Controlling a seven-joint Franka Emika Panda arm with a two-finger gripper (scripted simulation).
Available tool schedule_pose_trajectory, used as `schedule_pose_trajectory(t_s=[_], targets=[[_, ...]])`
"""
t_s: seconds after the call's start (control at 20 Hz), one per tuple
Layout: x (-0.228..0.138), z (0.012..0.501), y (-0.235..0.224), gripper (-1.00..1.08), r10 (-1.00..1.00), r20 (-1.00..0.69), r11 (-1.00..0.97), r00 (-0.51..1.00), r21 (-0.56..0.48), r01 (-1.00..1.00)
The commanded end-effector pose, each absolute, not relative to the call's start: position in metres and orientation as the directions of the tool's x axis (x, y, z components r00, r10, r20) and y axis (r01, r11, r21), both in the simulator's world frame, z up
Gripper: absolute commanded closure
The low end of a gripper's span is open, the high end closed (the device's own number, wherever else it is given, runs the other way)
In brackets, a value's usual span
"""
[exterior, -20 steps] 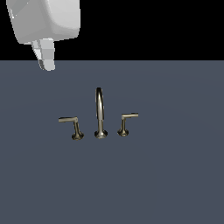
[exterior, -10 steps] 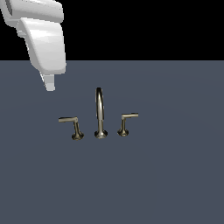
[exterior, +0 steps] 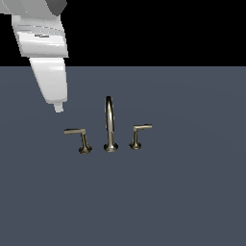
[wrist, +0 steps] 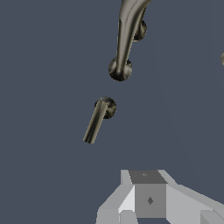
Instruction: Turn on the faucet by rotating a designated handle.
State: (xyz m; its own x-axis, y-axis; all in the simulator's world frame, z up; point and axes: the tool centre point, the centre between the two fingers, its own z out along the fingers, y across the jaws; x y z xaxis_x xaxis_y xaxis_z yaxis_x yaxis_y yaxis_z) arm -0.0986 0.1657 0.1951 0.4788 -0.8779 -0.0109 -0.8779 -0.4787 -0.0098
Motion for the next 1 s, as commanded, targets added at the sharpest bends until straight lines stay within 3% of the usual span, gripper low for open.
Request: schedule_pose_trajectory(t_s=[0.0, 0.95], targets=[[-0.09, 0.185, 0.169, 1.08, -0.894, -0.01, -0.448, 0.448, -0.01, -0.894], [-0.019, 0.107, 0.178, 1.08, -0.981, 0.001, -0.193, 0.193, -0.001, -0.981]])
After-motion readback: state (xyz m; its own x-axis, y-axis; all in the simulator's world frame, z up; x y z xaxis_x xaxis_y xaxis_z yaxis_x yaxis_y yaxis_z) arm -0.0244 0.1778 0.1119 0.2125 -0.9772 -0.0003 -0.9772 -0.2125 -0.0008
